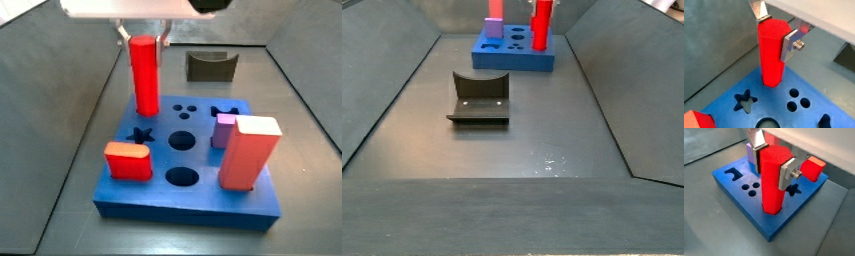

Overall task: Pick up the hexagon object. Move up. Move to above the board. Insert the hexagon object.
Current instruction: Insert the hexagon object.

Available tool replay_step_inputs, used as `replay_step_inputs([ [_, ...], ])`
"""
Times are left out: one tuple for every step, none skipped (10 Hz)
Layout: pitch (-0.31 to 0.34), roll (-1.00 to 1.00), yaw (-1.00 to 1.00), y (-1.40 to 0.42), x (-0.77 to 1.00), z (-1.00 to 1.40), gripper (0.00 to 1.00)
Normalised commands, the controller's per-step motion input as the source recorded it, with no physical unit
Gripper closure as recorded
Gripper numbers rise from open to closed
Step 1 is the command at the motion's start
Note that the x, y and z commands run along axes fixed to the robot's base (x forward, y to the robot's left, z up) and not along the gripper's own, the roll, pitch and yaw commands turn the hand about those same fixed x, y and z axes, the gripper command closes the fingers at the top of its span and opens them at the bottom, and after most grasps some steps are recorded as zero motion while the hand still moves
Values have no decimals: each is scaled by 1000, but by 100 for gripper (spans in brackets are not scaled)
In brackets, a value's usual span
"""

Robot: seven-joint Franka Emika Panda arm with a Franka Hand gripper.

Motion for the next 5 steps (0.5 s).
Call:
replay_step_inputs([
  [-27, 107, 0, -331, 269, -1000, 100],
  [-26, 111, 0, -331, 263, -1000, 100],
  [-29, 91, 0, -354, 249, -1000, 100],
  [-180, -159, -34, -3, 234, -703, 100],
  [-3, 16, 3, -100, 77, -129, 100],
])
